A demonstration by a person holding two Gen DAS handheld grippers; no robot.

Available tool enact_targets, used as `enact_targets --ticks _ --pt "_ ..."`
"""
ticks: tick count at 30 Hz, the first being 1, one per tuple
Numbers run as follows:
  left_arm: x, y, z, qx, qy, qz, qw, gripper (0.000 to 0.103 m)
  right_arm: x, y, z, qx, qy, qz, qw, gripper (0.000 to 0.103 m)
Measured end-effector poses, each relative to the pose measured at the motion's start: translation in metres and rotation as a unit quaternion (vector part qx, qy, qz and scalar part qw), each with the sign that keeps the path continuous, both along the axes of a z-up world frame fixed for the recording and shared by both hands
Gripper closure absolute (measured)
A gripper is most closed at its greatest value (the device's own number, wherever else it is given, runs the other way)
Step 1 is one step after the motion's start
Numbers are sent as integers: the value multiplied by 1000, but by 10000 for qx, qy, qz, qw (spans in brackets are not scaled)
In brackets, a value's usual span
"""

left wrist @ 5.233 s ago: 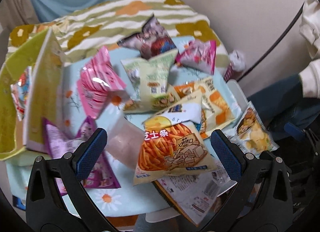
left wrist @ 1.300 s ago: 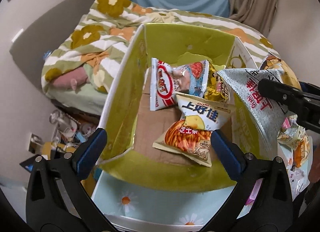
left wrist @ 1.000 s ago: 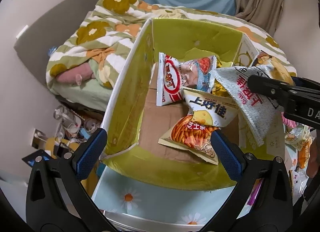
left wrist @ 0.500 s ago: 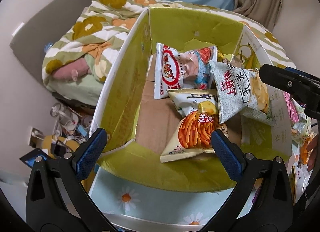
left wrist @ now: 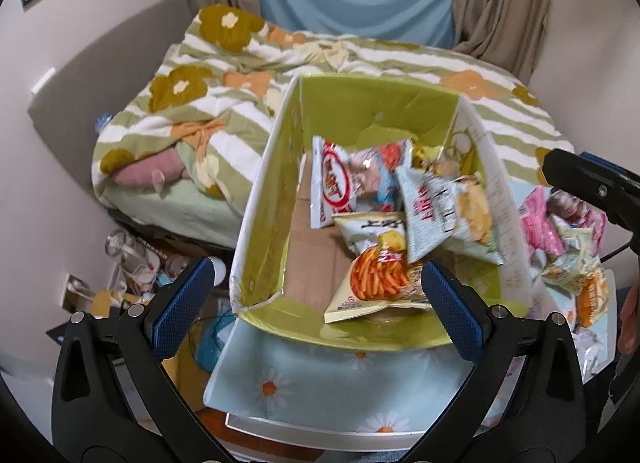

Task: Organize snacks
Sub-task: 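Lower both bags into the yellow box and open both tools, then move both tools back over the remaining snack bags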

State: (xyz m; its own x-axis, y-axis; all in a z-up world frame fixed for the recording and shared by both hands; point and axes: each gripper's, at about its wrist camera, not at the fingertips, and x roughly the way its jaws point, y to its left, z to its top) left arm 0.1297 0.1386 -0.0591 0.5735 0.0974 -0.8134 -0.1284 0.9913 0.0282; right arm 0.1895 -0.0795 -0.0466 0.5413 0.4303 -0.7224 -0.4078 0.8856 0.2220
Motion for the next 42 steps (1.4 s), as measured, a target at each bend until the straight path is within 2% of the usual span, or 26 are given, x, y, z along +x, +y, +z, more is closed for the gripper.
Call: enact_targets --ticks 5,10,16,22,28,34,42 --pt "-10 -12 20 -99 -219 -307 9992 0 -24 -20 24 74 -85 -129 9999 0" --pt "-20 -36 29 -263 -329 -757 9962 0 -55 -53 40 1 -251 -515 9984 0" --pt "-30 -69 27 -340 -370 -1029 9934 0 -89 -105 46 64 -324 -980 9946 0" --pt "-41 -106 19 -387 -357 -1028 9933 0 -110 -157 45 -35 -461 -1288 9906 0" --pt "-48 -148 -2 -552 -139 -884 9945 0 -119 -206 22 49 -52 -1379 9904 0" --pt "-50 -184 -40 -415 147 -741 9963 0 -126 -246 -15 12 411 -1384 9895 0" --pt "-42 -207 -90 -91 231 -577 9980 0 -135 -283 -80 219 1180 -1312 9841 0"
